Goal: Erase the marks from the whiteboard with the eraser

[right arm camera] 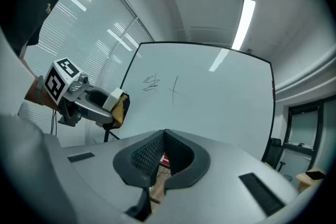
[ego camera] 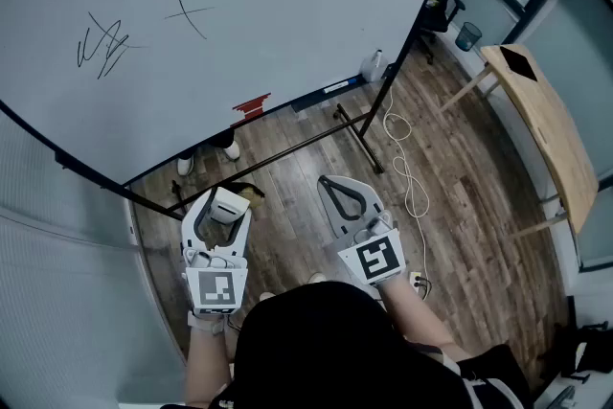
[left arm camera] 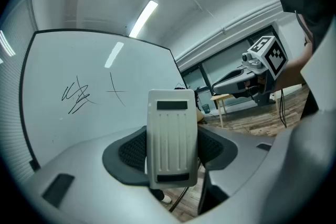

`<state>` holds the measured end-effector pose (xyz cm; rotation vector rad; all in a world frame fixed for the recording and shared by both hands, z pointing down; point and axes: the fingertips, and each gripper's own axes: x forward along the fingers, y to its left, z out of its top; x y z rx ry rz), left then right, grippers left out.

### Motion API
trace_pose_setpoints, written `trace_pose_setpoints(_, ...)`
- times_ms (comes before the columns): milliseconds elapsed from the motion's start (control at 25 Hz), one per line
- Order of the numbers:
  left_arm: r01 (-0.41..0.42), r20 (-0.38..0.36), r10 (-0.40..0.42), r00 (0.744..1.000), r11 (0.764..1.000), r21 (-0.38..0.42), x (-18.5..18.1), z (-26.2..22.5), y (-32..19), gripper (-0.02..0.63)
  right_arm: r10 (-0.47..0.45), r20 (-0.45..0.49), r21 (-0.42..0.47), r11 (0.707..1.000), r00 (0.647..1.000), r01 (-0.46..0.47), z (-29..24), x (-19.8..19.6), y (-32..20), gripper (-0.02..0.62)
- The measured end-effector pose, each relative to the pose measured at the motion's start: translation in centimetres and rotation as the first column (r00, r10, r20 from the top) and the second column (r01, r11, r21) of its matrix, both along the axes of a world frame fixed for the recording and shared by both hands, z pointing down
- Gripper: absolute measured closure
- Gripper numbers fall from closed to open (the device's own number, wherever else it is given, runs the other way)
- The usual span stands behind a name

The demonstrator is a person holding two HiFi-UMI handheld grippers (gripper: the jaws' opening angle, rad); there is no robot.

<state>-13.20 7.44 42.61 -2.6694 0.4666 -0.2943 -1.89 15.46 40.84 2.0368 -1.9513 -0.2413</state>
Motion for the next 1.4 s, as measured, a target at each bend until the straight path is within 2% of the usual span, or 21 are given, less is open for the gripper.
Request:
trace_pose_setpoints(200,0.0,0.017,0.0,1.0,1.0,-0.013,2.8,0.8,1.8,0.339,0.0,-0.021,-0.023,1.0,1.0,-0.001,0.4,2.7,1.9,0.568)
trace_pose_setpoints(400,-0.003,0.04,0.003,0.999,1.0,-0.002,5.6,1.4,3.0,0.339,0.007,0.033,-0.031,1.0,0.999,-0.006,1.9,5.2,3.3,0.568)
trace_pose_setpoints(720,0.068,0.029,-0.068,0.997,0.998,-0.01,8.8,1.0,1.4,0.339,-0.028,0.055,-0.048,0.998,0.998,0.031,3.0,7.9,2.2,0.568)
trace_pose_setpoints(840,0.077,0.032,-0.077,0.997,0.997,-0.01,10.3,1.4,-0.9,0.339,-0.031,0.046,-0.082,0.996,0.998,0.035,3.7,9.3,0.2,0.568)
trace_pose_setpoints(960,0.07,0.026,-0.07,0.997,0.998,0.006,12.2,1.3,-3.6,0.339,-0.053,0.037,-0.076,0.996,0.998,0.056,3.5,10.7,-2.6,0.568)
trace_pose_setpoints(1120,0.102,0.029,-0.103,0.994,0.994,0.031,14.8,1.0,-8.4,0.339,-0.096,0.011,-0.07,0.993,0.995,0.096,2.5,12.5,-7.9,0.568)
trace_pose_setpoints(1400,0.175,-0.013,-0.175,0.985,0.983,0.055,17.4,-0.5,-16.9,0.339,-0.155,-0.03,-0.045,0.987,0.987,0.154,1.0,14.8,-17.0,0.568)
